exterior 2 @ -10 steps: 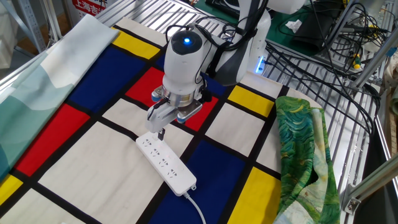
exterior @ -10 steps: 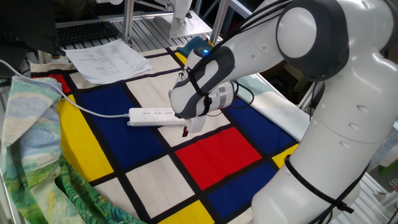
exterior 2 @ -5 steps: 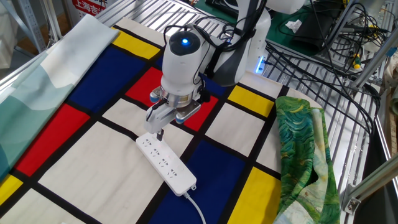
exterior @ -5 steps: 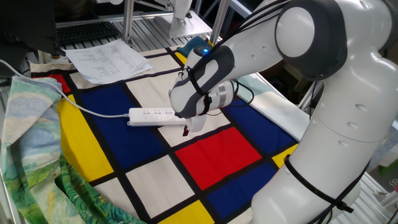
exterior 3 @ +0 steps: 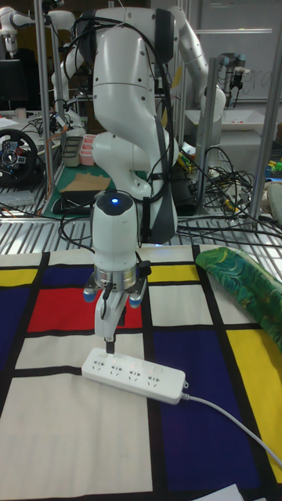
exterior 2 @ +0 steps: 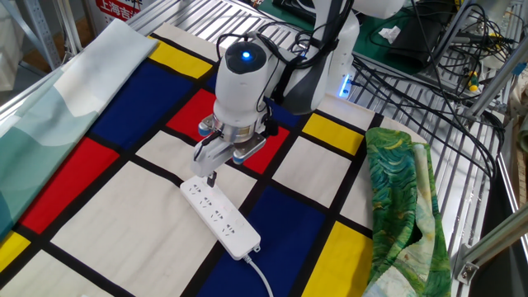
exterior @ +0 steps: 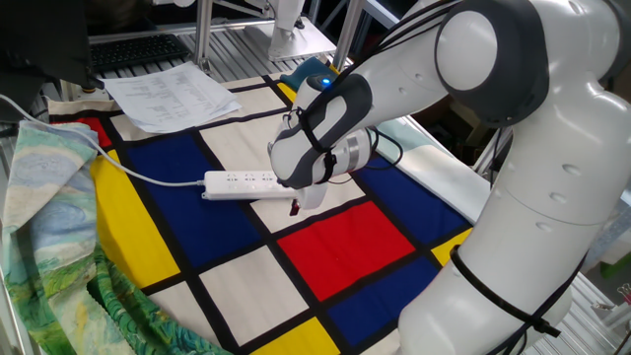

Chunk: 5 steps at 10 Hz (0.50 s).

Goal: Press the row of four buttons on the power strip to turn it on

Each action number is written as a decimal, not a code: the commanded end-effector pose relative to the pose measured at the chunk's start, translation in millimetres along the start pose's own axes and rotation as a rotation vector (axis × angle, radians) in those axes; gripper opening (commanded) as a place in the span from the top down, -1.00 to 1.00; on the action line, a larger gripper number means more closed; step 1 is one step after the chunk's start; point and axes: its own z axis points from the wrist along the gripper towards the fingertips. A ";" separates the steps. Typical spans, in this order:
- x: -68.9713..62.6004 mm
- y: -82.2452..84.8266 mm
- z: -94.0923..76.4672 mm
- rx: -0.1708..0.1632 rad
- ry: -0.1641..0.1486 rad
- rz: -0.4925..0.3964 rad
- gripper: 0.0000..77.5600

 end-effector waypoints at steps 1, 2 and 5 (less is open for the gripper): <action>0.0 0.9 -0.8 0.009 0.006 0.039 -1.00; 0.0 0.9 -0.8 0.020 0.016 0.059 -1.00; 0.0 0.9 -0.8 0.033 0.010 0.096 -1.00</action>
